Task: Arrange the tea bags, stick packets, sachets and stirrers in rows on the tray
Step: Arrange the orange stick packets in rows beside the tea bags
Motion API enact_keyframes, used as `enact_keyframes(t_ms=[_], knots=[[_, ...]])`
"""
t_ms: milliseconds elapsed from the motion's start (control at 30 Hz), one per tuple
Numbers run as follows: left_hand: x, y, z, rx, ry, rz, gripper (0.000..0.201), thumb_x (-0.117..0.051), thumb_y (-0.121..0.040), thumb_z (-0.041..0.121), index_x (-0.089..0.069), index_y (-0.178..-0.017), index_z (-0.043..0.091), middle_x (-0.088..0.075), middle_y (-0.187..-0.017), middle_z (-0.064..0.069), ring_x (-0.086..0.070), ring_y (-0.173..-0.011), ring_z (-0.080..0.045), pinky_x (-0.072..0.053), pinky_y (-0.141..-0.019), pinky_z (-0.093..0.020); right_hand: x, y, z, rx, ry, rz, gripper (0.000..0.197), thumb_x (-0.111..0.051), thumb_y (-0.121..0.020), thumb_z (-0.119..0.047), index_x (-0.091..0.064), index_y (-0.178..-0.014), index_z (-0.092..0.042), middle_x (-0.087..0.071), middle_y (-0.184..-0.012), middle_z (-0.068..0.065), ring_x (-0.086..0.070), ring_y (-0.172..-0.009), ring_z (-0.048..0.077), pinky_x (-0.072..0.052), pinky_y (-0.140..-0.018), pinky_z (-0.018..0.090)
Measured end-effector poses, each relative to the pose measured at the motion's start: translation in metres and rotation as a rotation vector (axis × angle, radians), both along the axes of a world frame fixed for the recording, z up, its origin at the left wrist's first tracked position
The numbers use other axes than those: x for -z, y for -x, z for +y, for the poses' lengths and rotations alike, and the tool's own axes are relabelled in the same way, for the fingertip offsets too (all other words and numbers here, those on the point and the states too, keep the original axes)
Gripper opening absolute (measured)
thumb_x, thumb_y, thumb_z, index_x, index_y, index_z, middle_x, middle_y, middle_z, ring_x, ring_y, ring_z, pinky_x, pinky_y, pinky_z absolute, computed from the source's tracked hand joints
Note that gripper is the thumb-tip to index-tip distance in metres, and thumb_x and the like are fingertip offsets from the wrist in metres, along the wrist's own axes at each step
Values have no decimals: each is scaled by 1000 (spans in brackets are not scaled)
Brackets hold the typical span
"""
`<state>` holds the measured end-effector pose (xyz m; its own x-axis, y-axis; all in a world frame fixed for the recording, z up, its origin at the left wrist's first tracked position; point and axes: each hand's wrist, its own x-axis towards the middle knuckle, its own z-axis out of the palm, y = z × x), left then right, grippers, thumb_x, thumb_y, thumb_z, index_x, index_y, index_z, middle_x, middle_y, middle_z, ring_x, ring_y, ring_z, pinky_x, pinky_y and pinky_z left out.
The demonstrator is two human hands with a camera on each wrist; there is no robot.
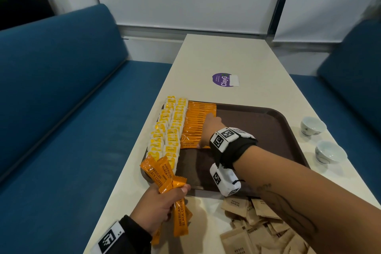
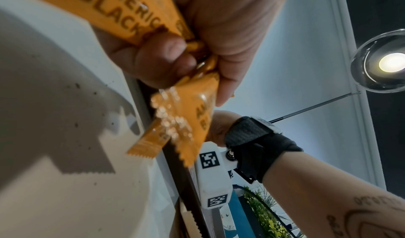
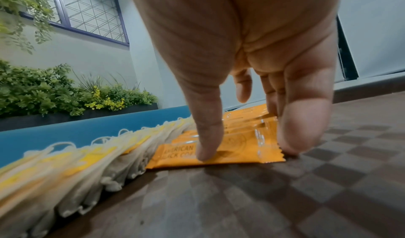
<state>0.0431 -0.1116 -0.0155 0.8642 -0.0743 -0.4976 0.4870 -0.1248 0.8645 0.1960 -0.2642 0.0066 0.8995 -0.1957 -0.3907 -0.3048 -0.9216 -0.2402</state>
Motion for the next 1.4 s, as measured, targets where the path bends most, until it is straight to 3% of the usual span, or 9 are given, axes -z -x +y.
enact_keyframes(t_ms=[200, 300, 433, 533, 633, 800, 1033, 1200, 1400], knots=[[1, -1, 1, 45, -2, -5, 26, -56, -91, 24, -65, -104, 3, -53, -39, 13, -52, -35, 0, -36, -37, -10, -3, 4, -12, 17, -24, -29, 93, -80, -71, -36, -23, -139, -7, -36, -137, 17, -55, -114, 32, -48, -89, 38], [3, -2, 3, 91, -29, -13, 24, -55, -91, 27, -71, -91, 8, -57, -57, 2, -49, -43, -5, -36, -43, -14, -10, 7, -17, 12, -106, -74, 87, -76, -76, -40, -26, -140, -7, -40, -137, 15, -52, -118, 30, -47, -92, 38], [2, -3, 2, 155, 0, 15, 20, -57, -90, 25, -70, -83, 11, -65, -67, 4, -47, -46, -5, -36, -44, -17, -37, 35, -26, -134, -296, -133, 42, -69, -84, -31, -58, -113, -2, -59, -96, 7, -55, -85, 17, -45, -75, 29], [-3, -3, -1, 191, 69, 47, 17, -58, -89, 22, -67, -82, 9, -67, -62, 6, -45, -41, -5, -34, -41, -16, -48, 76, -32, -241, -504, -49, 17, -72, -82, -25, -64, -90, -12, -65, -85, 2, -59, -71, 11, -47, -63, 22], [-6, -3, -5, 193, 146, 49, 17, -61, -87, 21, -63, -81, 5, -65, -57, 1, -39, -37, -6, -32, -37, -15, -42, 114, -32, -240, -656, 69, 20, -76, -78, -26, -61, -89, -19, -68, -86, 4, -61, -70, 10, -48, -61, 27], [-5, -2, -15, 85, 228, 22, 29, -65, -77, 30, -60, -80, 2, -46, -42, 0, -33, -33, -6, -29, -34, -15, -24, 153, -26, -148, -753, 145, 40, -85, -67, -23, -50, -85, -18, -61, -68, 0, -59, -58, 12, -38, -42, 22], [-2, -2, -19, -3, 279, -33, 46, -69, -61, 40, -62, -80, -1, -50, -55, -9, -35, -35, -8, -31, -33, -15, -13, 166, -21, -98, -812, 42, 23, -77, -75, -11, -55, -81, -14, -60, -64, 4, -55, -48, 9, -39, -42, 22], [-1, -6, -13, -73, 250, -53, 36, -66, -65, 45, -49, -62, 13, -42, -49, -5, -36, -36, -11, -33, -36, -17, -10, 168, -25, -114, -863, 116, 11, -71, -82, -10, -61, -85, -12, -62, -68, 3, -54, -51, 7, -42, -43, 18], [-6, -5, -17, -76, 207, -138, 24, -64, -81, 30, -54, -70, 11, -46, -50, -6, -39, -36, -11, -32, -35, -17, -10, 168, -26, -195, -824, 147, 17, -74, -79, -10, -60, -86, -14, -63, -76, 4, -57, -55, 5, -45, -50, 16]])
